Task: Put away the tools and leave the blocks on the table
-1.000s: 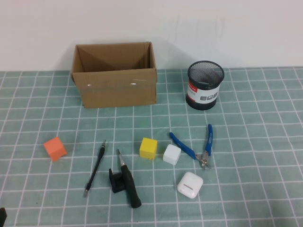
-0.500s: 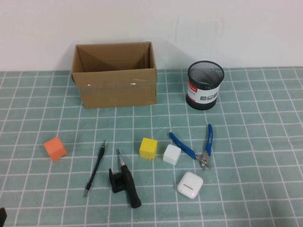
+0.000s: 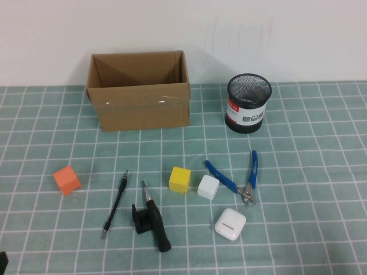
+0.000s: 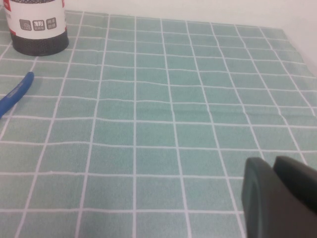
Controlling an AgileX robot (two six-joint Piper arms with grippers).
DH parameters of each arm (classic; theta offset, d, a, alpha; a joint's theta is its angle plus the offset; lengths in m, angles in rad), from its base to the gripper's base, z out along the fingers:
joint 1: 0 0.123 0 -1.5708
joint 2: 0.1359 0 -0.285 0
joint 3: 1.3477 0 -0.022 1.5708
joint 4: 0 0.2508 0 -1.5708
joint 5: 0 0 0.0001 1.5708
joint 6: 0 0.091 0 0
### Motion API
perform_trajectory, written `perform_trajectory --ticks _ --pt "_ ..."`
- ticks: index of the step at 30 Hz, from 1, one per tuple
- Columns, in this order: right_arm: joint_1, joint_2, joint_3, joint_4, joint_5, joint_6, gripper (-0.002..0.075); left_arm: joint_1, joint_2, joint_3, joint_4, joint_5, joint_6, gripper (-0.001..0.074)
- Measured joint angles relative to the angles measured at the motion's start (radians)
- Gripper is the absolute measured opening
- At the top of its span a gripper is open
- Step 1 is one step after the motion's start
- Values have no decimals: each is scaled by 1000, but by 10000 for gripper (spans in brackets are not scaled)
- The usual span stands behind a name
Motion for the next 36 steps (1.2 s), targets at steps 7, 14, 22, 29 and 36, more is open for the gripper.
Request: perform_trajectory --ticks 7,14,22,29,36 --pt "0 0 0 0 0 0 -7 0 0 0 0 0 0 -4" --pt "0 0 0 0 0 0 -7 0 0 0 0 0 0 -4" --pt "0 0 0 0 0 0 -7 0 0 0 6 -19 -2 -4" --pt "0 0 0 0 0 0 -7 0 0 0 -157 -187 -98 -4" --pt "0 0 0 0 0 0 -7 0 0 0 -281 -320 -198 -4"
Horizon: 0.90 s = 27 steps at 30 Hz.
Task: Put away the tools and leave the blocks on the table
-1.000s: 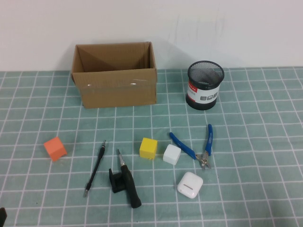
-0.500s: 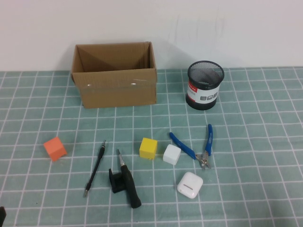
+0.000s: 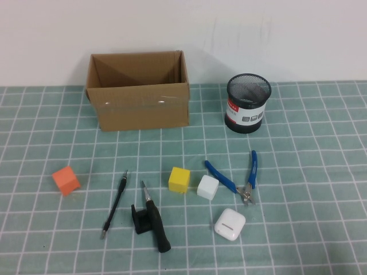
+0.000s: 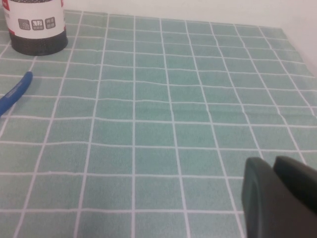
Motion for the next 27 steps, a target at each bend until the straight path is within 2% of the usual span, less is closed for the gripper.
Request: perform_trajectory --ticks 3,7,12,17,27 --pt "0 0 0 0 0 0 -7 0 0 -16 -38 34 -33 -4" --pt "0 0 0 0 0 0 -7 0 68 -148 -44 206 -54 -4" --pt "0 0 0 0 0 0 -7 0 338 -359 -44 496 -50 -4" --pt "0 0 0 0 0 0 -7 0 643 -529 -44 745 92 -4" --pt "0 0 0 0 0 0 -7 0 1177 -843 -39 863 351 -4"
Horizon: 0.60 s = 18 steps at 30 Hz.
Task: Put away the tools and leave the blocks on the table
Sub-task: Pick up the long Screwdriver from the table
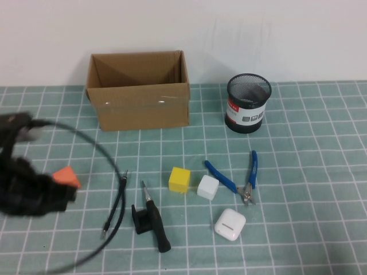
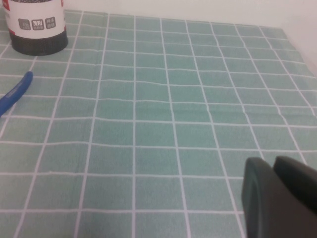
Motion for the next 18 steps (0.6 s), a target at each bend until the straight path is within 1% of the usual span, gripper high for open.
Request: perform_trajectory --ticks 4,6,10,14,18 --pt "0 0 0 0 0 0 -7 -19 174 -136 17 26 26 -4" --pt "0 0 0 0 0 0 -7 -49 241 -197 44 35 28 -4" --pt "0 0 0 0 0 0 -7 -140 368 -325 96 50 -3 -4" --pt "0 0 0 0 0 0 -7 -218 488 -456 142 108 -37 -4" --pt "0 0 0 0 0 0 -7 -247 580 -537 166 158 -66 -4"
